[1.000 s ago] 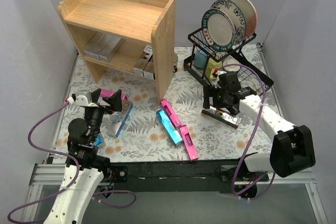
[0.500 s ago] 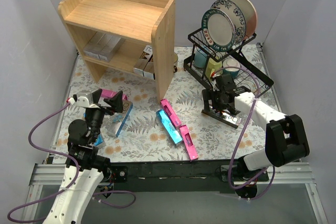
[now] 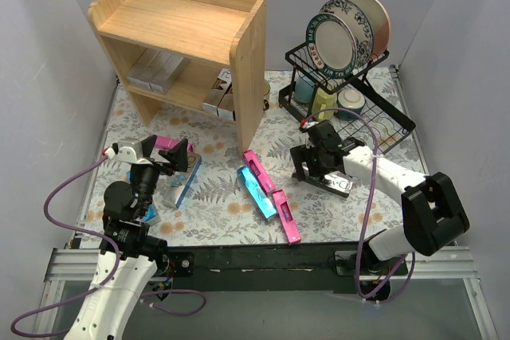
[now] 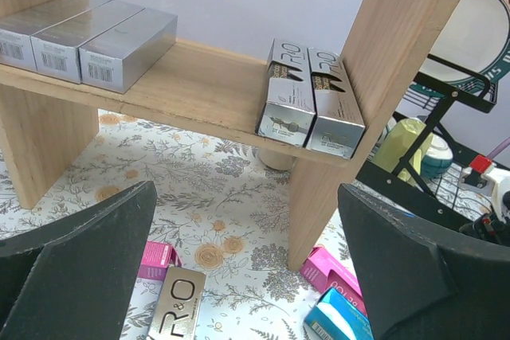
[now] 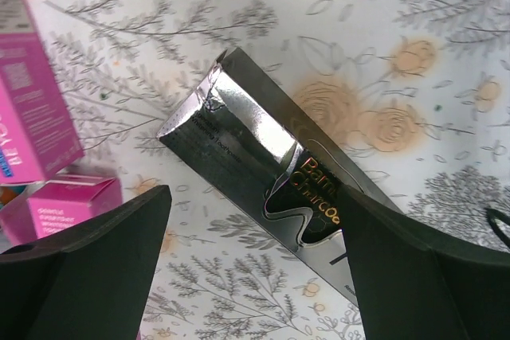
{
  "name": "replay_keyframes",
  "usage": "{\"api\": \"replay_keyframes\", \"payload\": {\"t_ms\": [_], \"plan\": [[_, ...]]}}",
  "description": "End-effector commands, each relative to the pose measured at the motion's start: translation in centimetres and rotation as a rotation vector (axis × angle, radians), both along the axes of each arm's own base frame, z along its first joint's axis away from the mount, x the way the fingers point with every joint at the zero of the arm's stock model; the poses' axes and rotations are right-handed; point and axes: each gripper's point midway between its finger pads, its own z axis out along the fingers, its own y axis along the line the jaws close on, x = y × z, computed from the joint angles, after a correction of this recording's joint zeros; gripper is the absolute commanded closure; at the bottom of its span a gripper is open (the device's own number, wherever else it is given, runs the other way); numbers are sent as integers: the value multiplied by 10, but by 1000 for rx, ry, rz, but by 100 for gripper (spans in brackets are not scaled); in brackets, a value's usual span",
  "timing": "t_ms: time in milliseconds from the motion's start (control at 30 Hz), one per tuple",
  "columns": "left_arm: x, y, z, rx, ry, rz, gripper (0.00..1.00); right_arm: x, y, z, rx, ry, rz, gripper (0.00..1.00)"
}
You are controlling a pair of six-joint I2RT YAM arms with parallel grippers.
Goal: Place and organize the toothpastes onto the shelf
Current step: Adjust the toothpaste at the center of the board.
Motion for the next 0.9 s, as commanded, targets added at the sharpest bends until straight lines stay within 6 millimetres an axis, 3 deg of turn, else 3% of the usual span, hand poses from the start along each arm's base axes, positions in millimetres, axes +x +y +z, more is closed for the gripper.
{"api": "replay_keyframes", "payload": {"t_ms": [0,67,133,267,367,467,633,733,867], "plan": [[1,-4,-2,23,-4,-19,2,-28,27,-9,37,67,83,7],[1,-5,-4,26,0,-22,2,-40,41,-5,32,58,168,8],[2,-5,-4,28,1,-23,2,-49,42,2,-6,43,193,8],[3,-7,-6,33,9,-34,2,-47,38,41,61,-46,26,8],[3,-9,-7,36,10,-39,2,-47,22,63,96,-111,-106,7],[5,-9,-9,39,19,-38,2,-66,12,60,116,-47,-148,7],[5,-9,-10,41,20,-39,2,-115,8,33,158,158,-86,7],[5,-14,-12,47,26,-66,2,-130,5,28,183,216,-78,6],[7,-16,-15,51,36,-71,2,-140,-8,7,187,281,-118,6]]}}
